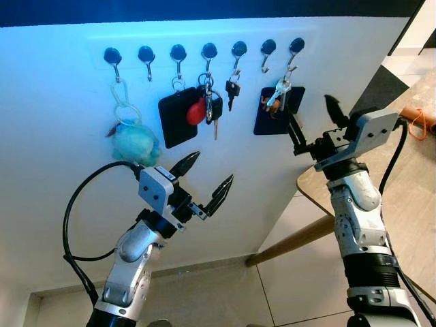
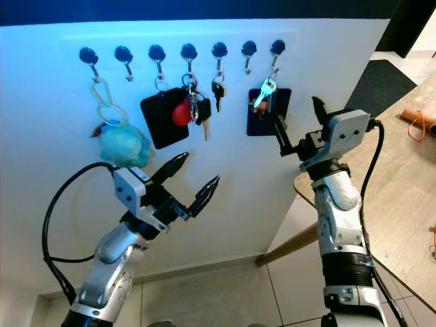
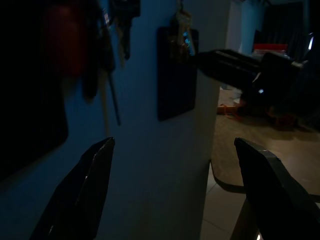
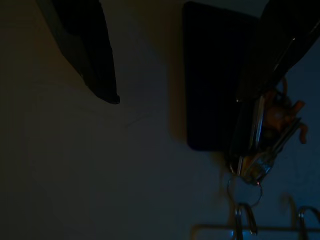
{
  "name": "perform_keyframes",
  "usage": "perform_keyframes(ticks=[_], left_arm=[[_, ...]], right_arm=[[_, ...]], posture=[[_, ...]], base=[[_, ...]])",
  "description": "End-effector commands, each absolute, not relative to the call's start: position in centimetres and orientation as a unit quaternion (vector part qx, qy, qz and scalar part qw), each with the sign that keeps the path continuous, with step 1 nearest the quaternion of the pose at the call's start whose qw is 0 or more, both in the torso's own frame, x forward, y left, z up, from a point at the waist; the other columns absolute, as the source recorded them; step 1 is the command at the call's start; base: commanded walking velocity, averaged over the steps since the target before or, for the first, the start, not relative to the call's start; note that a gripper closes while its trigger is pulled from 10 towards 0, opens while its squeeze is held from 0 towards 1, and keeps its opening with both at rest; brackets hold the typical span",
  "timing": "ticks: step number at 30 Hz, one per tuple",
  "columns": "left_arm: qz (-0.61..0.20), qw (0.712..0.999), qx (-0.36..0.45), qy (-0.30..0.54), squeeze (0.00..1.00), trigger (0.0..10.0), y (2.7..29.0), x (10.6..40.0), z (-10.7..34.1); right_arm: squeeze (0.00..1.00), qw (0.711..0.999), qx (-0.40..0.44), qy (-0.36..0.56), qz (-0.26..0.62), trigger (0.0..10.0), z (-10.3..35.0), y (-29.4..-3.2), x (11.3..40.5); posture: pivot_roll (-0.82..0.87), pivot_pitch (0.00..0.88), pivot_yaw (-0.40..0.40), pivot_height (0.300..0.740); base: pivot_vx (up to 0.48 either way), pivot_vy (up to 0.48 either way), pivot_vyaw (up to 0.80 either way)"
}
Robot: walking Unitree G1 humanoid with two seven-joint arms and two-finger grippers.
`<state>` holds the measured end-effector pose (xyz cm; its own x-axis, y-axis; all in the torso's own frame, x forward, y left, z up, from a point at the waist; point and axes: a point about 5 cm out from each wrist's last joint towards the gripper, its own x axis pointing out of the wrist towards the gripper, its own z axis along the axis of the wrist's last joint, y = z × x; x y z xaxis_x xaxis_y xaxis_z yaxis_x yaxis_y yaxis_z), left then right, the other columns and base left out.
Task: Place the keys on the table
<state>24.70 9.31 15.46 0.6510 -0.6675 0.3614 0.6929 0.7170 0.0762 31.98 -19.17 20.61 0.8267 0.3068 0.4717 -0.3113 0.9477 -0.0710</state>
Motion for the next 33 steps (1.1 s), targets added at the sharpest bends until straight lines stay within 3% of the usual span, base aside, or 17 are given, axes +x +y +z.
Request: perform_keyframes(ticks=[1, 16, 27, 28, 29, 32, 33], left_arm=[[-0.382, 0.906, -0.027, -0.181, 0.0, 10.0, 9.2, 24.6, 15.5], [-0.379, 0.907, -0.022, -0.182, 0.0, 10.0, 9.4, 24.7, 15.9], [-0.378, 0.907, -0.02, -0.183, 0.0, 10.0, 9.4, 24.8, 16.0], [-0.377, 0.907, -0.02, -0.184, 0.0, 10.0, 9.4, 24.8, 16.0], [-0.377, 0.908, -0.02, -0.184, 0.0, 10.0, 9.4, 24.8, 16.0], [-0.376, 0.908, -0.02, -0.184, 0.0, 10.0, 9.4, 24.8, 16.0], [-0.375, 0.908, -0.02, -0.184, 0.0, 10.0, 9.4, 24.8, 16.0]], right_arm=[[0.0, 0.956, 0.007, -0.232, 0.181, 10.0, 20.4, -19.3, 32.1], [0.0, 0.934, 0.009, -0.211, 0.288, 10.0, 20.2, -16.9, 31.1], [0.0, 0.925, 0.005, -0.204, 0.321, 10.0, 19.6, -15.1, 30.5], [0.0, 0.925, 0.004, -0.204, 0.321, 9.1, 19.6, -15.1, 30.5], [0.0, 0.925, 0.003, -0.203, 0.32, 6.7, 19.6, -15.1, 30.5], [0.0, 0.928, -0.002, -0.206, 0.312, 6.7, 19.7, -15.1, 30.6], [0.0, 0.93, -0.004, -0.208, 0.304, 1.6, 19.8, -15.2, 30.7]], posture=[[0.05, 0.073, -0.029, 0.74], [0.05, 0.074, -0.025, 0.74], [0.05, 0.077, -0.025, 0.74], [0.05, 0.077, -0.025, 0.74], [0.05, 0.077, -0.025, 0.74], [0.05, 0.077, -0.025, 0.74], [0.05, 0.077, -0.024, 0.74]], base=[[0.0, 0.0, 0.0], [0.0, 0.0, 0.0], [0.0, 0.0, 0.0], [0.0, 0.0, 0.0], [0.0, 0.0, 0.0], [0.0, 0.0, 0.0], [0.0, 0.0, 0.0]])
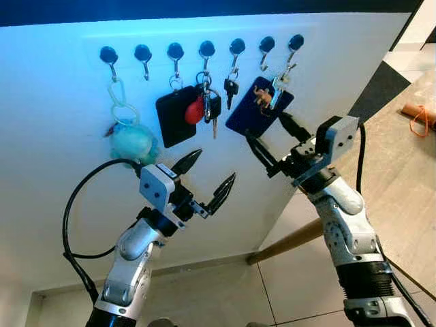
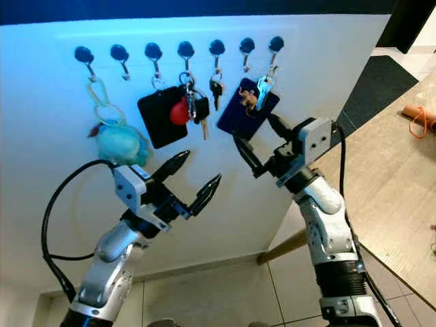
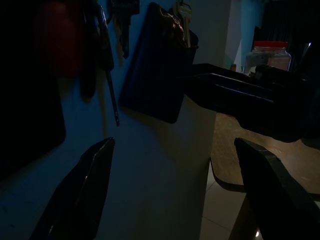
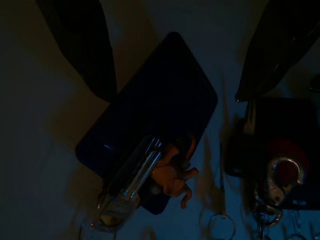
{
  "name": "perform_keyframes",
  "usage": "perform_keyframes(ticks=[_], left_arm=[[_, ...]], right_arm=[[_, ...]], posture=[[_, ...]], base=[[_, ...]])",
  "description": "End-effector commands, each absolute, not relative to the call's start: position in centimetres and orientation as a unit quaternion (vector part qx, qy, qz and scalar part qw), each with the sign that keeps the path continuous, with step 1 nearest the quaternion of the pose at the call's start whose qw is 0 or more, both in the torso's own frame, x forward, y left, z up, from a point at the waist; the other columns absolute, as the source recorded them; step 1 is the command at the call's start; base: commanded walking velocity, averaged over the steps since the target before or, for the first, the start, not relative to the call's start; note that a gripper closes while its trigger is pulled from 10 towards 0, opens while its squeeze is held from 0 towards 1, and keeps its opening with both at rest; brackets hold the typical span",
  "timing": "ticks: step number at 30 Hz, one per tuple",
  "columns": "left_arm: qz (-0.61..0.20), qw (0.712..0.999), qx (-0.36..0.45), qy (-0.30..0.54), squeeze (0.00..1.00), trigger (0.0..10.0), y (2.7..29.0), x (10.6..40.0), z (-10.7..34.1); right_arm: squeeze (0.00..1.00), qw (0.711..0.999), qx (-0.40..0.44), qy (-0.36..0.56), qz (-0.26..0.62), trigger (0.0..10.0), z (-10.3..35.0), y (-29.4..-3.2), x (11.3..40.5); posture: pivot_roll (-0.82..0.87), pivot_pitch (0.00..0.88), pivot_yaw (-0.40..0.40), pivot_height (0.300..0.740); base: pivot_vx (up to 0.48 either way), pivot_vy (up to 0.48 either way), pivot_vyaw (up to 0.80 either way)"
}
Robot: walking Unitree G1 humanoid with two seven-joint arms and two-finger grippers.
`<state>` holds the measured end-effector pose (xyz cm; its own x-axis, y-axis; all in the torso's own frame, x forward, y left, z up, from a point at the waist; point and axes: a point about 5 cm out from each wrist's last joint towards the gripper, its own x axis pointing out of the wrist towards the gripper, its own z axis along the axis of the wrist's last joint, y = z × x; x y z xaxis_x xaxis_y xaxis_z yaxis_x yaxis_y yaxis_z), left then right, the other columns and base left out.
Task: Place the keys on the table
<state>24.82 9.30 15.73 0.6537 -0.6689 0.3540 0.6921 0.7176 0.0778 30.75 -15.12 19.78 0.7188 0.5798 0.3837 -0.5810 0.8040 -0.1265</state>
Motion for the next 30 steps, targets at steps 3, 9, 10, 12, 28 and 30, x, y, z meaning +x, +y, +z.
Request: perform_keyframes(ticks=[3, 9, 10, 12, 28, 30], left_arm=[[-0.375, 0.908, -0.019, -0.185, 0.0, 10.0, 9.4, 24.9, 16.1], [-0.375, 0.908, -0.017, -0.187, 0.0, 10.0, 9.4, 25.0, 16.2], [-0.374, 0.908, -0.017, -0.188, 0.0, 10.0, 9.4, 25.0, 16.2], [-0.374, 0.908, -0.017, -0.188, 0.0, 10.0, 9.4, 25.0, 16.2], [-0.373, 0.908, -0.015, -0.193, 0.0, 10.0, 9.3, 25.0, 16.3], [-0.373, 0.907, -0.014, -0.194, 0.0, 10.0, 9.3, 25.0, 16.3]], right_arm=[[0.0, 0.931, -0.003, -0.212, 0.296, 0.0, 19.9, -15.5, 30.8], [0.0, 0.934, -0.005, -0.227, 0.274, 0.0, 20.4, -16.2, 31.0], [0.0, 0.934, -0.004, -0.229, 0.272, 0.0, 20.5, -16.2, 31.0], [0.0, 0.935, 0.003, -0.236, 0.265, 0.0, 20.9, -16.5, 31.0], [0.0, 0.936, 0.027, -0.257, 0.237, 0.0, 22.0, -17.2, 31.2], [0.0, 0.936, 0.029, -0.263, 0.23, 0.0, 22.2, -17.4, 31.2]], posture=[[0.05, 0.076, -0.023, 0.74], [0.05, 0.075, -0.023, 0.74], [0.05, 0.074, -0.023, 0.74], [0.05, 0.07, -0.023, 0.74], [0.04, 0.052, -0.026, 0.74], [0.04, 0.053, -0.026, 0.74]], base=[[0.0, 0.0, 0.0], [0.0, 0.0, 0.0], [0.0, 0.0, 0.0], [0.0, 0.0, 0.0], [0.0, 0.0, 0.0], [0.0, 0.0, 0.0]])
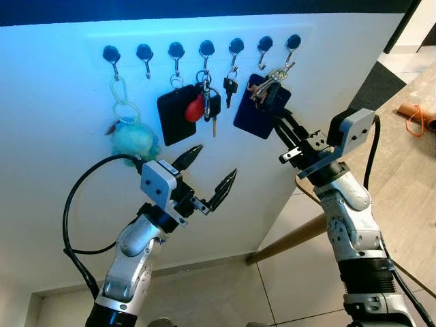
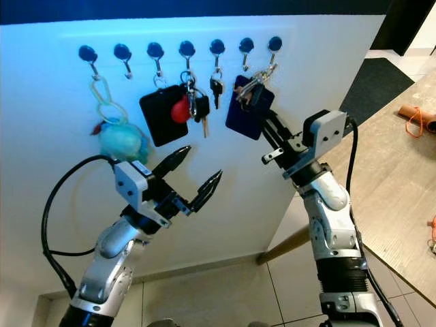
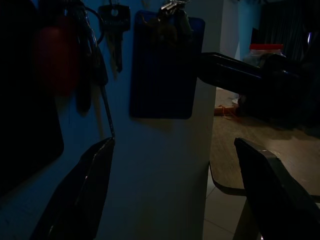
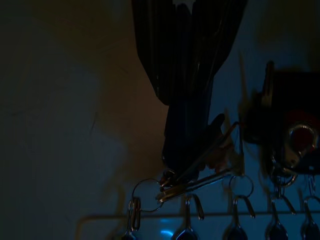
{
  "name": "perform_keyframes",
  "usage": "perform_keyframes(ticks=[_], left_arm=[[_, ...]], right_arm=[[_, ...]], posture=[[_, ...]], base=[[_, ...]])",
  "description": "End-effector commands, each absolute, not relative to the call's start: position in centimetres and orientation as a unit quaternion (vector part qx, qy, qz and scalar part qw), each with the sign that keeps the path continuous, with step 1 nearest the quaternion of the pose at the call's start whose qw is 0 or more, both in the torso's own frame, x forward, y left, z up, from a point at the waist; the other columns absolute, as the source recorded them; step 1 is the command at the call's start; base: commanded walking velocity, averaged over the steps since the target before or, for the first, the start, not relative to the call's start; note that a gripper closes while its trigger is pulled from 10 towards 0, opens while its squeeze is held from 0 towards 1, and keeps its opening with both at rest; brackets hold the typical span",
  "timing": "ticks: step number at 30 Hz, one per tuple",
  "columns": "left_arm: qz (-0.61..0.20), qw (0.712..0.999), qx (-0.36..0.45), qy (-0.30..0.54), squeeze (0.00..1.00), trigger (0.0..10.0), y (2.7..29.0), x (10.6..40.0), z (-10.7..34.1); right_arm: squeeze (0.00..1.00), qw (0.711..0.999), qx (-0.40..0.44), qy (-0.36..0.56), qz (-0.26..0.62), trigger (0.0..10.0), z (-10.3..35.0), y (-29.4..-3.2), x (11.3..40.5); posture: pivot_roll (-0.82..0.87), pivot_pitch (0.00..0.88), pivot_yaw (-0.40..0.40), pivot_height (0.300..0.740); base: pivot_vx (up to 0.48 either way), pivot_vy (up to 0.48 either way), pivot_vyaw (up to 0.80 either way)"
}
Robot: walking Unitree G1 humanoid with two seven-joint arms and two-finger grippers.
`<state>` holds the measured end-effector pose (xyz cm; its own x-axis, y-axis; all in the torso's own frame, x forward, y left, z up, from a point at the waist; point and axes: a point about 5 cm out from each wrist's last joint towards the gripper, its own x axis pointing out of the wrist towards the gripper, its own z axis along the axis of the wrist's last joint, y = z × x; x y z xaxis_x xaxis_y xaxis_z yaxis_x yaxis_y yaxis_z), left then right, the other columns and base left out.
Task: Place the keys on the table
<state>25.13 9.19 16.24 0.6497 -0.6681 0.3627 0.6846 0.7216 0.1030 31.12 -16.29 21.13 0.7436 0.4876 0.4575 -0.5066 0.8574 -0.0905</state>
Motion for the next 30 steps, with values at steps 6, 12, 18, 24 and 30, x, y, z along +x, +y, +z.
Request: perform_keyframes(ticks=[6, 12, 18, 24, 30], left_arm=[[-0.381, 0.903, -0.008, -0.198, 0.0, 10.0, 9.0, 24.9, 16.5], [-0.391, 0.898, -0.005, -0.201, 0.0, 10.0, 8.5, 24.8, 16.8], [-0.399, 0.895, 0.0, -0.202, 0.0, 10.0, 8.2, 24.7, 17.0], [-0.406, 0.891, 0.004, -0.205, 0.0, 10.0, 8.0, 24.8, 17.3], [-0.412, 0.888, 0.01, -0.206, 0.0, 10.0, 7.9, 24.7, 17.5]], right_arm=[[0.0, 0.937, 0.032, -0.276, 0.211, 0.0, 22.8, -17.9, 31.3], [0.0, 0.943, 0.035, -0.274, 0.184, 10.0, 22.4, -18.4, 31.0], [0.0, 0.946, 0.084, -0.274, 0.153, 10.0, 22.3, -19.6, 30.6], [0.0, 0.944, 0.096, -0.267, 0.165, 10.0, 22.2, -19.5, 30.4], [0.0, 0.947, 0.108, -0.238, 0.185, 10.0, 21.2, -18.5, 30.0]], posture=[[0.04, 0.061, -0.024, 0.74], [0.04, 0.073, -0.025, 0.74], [0.04, 0.087, -0.022, 0.74], [0.04, 0.09, -0.02, 0.74], [0.04, 0.095, -0.017, 0.74]], base=[[0.0, 0.0, 0.0], [0.0, 0.0, 0.0], [0.0, 0.0, 0.0], [0.0, 0.0, 0.0], [0.0, 0.0, 0.0]])
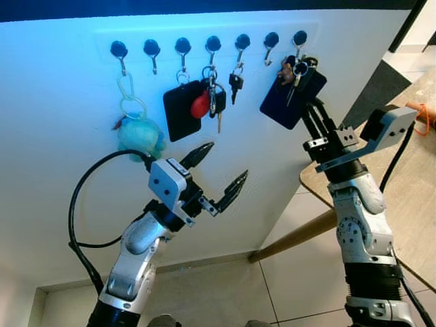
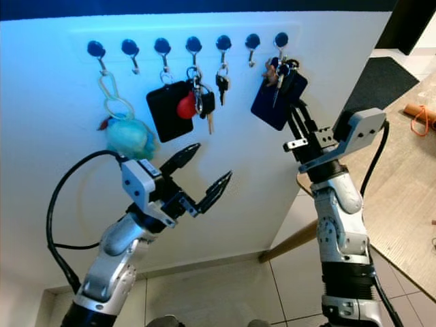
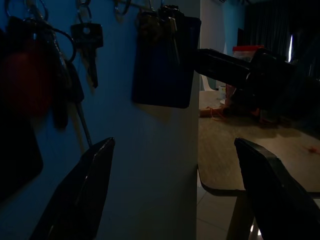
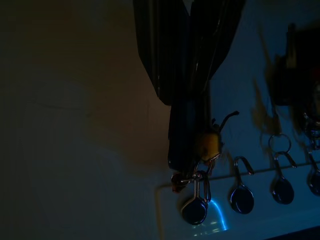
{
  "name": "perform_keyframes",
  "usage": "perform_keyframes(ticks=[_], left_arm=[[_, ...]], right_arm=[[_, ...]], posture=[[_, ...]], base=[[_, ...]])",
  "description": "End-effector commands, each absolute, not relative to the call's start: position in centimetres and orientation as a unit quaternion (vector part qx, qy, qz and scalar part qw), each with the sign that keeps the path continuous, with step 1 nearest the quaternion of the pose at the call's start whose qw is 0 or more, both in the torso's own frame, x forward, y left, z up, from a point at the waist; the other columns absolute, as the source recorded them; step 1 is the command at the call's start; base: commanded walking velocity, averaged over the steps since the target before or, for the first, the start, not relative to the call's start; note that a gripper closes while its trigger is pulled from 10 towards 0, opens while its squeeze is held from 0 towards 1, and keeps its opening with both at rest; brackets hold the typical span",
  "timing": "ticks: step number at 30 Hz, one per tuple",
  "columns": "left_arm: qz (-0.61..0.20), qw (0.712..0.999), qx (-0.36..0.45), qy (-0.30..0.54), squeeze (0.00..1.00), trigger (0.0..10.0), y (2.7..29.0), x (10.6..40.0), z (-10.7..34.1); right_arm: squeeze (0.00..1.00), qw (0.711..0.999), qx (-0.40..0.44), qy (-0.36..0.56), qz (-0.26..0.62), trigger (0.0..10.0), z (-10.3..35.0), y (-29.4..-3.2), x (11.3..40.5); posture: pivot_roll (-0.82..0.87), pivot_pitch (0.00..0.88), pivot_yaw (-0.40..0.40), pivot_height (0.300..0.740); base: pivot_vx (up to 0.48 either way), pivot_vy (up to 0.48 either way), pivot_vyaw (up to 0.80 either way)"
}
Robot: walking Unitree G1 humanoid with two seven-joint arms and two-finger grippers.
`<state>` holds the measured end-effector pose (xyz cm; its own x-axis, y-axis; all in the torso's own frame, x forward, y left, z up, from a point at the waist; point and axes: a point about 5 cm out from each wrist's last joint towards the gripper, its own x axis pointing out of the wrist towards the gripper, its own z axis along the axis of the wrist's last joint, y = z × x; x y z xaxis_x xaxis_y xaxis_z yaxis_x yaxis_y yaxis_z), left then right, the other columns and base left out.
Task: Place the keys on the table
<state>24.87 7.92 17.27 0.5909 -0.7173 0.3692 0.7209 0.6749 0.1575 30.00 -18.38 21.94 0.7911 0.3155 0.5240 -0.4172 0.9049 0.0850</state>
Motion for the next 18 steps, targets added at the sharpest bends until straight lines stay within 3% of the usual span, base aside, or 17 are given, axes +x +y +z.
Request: perform_keyframes(ticks=[1, 10, 18], left_arm=[[-0.413, 0.887, 0.011, -0.206, 0.0, 10.0, 7.8, 24.7, 17.5], [-0.419, 0.885, 0.018, -0.204, 0.0, 10.0, 7.6, 24.7, 17.4], [-0.418, 0.885, 0.02, -0.204, 0.0, 10.0, 7.7, 24.8, 17.5]], right_arm=[[0.0, 0.948, 0.108, -0.223, 0.198, 10.0, 20.8, -18.1, 29.9], [0.0, 0.953, 0.108, -0.144, 0.245, 10.0, 18.4, -16.2, 29.8], [0.0, 0.947, 0.114, -0.163, 0.254, 10.0, 19.3, -15.5, 29.9]], posture=[[0.04, 0.097, -0.018, 0.74], [0.04, 0.096, -0.018, 0.74], [0.05, 0.095, -0.017, 0.74]], base=[[0.0, 0.0, 0.0], [0.0, 0.0, 0.0], [0.0, 0.0, 0.0]])
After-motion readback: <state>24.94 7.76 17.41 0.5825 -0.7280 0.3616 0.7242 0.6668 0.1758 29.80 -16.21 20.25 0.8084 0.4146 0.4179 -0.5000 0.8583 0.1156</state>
